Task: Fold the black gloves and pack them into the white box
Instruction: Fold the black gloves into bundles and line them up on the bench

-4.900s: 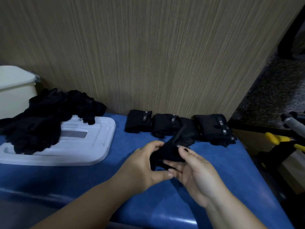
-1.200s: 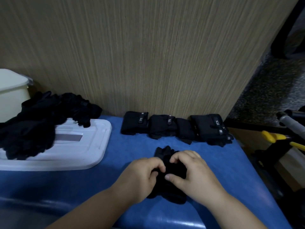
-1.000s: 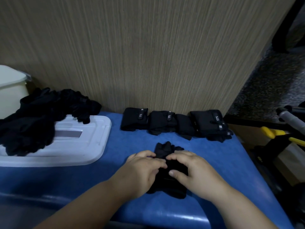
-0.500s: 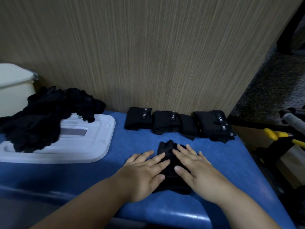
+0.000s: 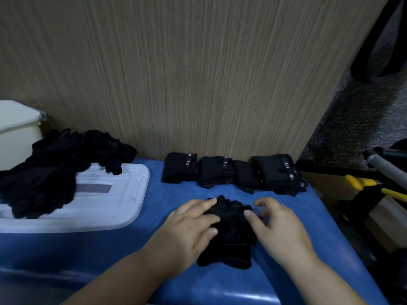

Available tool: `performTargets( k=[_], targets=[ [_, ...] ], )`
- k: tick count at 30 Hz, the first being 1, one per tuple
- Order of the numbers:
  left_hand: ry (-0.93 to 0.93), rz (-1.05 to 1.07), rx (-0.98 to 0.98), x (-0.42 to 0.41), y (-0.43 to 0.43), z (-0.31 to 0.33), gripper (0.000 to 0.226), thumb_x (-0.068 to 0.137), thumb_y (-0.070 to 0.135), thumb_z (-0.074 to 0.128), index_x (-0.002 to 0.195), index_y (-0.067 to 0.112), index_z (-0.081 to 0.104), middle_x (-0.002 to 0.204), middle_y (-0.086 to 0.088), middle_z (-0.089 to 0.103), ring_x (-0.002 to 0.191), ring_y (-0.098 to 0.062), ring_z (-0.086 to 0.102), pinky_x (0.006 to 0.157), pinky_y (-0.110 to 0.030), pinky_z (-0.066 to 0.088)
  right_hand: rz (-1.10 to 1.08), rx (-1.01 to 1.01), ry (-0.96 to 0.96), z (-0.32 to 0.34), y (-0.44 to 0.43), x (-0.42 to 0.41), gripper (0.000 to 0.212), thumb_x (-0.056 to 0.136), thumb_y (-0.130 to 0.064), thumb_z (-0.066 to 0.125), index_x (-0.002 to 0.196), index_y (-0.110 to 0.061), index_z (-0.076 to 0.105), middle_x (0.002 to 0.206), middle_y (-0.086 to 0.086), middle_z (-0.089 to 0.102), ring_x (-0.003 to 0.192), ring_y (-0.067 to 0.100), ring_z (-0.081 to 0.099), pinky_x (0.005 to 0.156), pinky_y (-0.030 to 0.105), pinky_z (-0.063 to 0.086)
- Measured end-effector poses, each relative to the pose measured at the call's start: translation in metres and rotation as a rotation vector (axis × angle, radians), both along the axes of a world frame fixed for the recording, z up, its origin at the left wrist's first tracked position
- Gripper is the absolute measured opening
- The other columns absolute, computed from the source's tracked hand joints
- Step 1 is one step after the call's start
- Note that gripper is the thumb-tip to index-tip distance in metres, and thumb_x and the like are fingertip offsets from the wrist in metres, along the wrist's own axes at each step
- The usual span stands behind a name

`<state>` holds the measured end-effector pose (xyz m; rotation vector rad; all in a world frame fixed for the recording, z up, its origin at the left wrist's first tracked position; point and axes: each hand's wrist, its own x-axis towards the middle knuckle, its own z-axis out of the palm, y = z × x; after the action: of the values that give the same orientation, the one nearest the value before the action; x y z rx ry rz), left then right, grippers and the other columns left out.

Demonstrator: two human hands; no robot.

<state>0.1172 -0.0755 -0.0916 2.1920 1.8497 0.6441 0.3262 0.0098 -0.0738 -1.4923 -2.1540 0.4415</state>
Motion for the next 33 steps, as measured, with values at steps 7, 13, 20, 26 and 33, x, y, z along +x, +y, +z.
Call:
performTargets(
  k=[7, 13, 20, 26, 33],
  targets=[
    [0.076, -0.041, -0.093, 0.010, 0.016, -0.008, 0.070, 0.081, 0.062, 0.010, 0.140, 0.040, 0.042, 0.146, 0.028, 0.033, 0.133, 0.015, 0.011, 0.109, -0.005, 0.003, 0.053, -0.152, 0.020, -0.006, -0.010, -0.013, 0.072, 0.081, -0.037, 0.068, 0.139, -0.033, 0.026, 0.076, -0.011, 0.055, 0.080, 0.010, 0.058, 0.071, 0.025, 0.045],
    [0.095, -0.104, -0.144, 0.045, 0.032, -0.004, 0.049, 0.099, 0.049, 0.032, 0.147, 0.039, 0.028, 0.154, 0.024, 0.020, 0.144, 0.004, 0.003, 0.116, -0.022, 0.007, -0.053, -0.084, 0.085, 0.001, 0.006, 0.015, 0.053, 0.083, -0.019, 0.067, 0.129, -0.030, 0.045, 0.080, -0.011, 0.050, 0.077, 0.010, 0.051, 0.067, 0.021, 0.033],
    [0.179, -0.209, -0.186, 0.091, 0.050, -0.009, 0.052, 0.102, 0.044, 0.027, 0.151, 0.034, 0.015, 0.159, 0.019, 0.004, 0.145, -0.001, -0.008, 0.117, -0.029, -0.009, -0.207, 0.021, -0.134, 0.004, 0.017, 0.066, 0.045, 0.086, -0.026, 0.065, 0.129, -0.033, 0.052, 0.128, -0.002, 0.048, 0.119, 0.019, 0.046, 0.097, 0.029, 0.037],
    [0.242, -0.215, -0.257, 0.099, 0.055, -0.007, 0.054, 0.102, 0.043, 0.023, 0.152, 0.032, 0.005, 0.158, 0.019, -0.007, 0.144, -0.001, -0.014, 0.118, -0.035, -0.013, 0.120, -0.127, -0.358, -0.012, 0.014, 0.059, 0.055, 0.102, -0.043, 0.030, 0.153, -0.031, 0.013, 0.160, -0.014, -0.002, 0.147, 0.009, -0.012, 0.119, 0.035, -0.002],
    [0.254, -0.170, -0.323, 0.085, 0.048, -0.006, 0.061, 0.098, 0.057, 0.021, 0.151, 0.039, -0.003, 0.157, 0.019, -0.015, 0.143, -0.004, -0.020, 0.117, -0.040, -0.016, 0.119, -0.267, -0.514, -0.012, 0.018, 0.062, 0.058, 0.101, -0.050, 0.016, 0.153, -0.031, -0.004, 0.157, -0.016, -0.016, 0.143, 0.006, -0.023, 0.117, 0.045, -0.014]
  ],
)
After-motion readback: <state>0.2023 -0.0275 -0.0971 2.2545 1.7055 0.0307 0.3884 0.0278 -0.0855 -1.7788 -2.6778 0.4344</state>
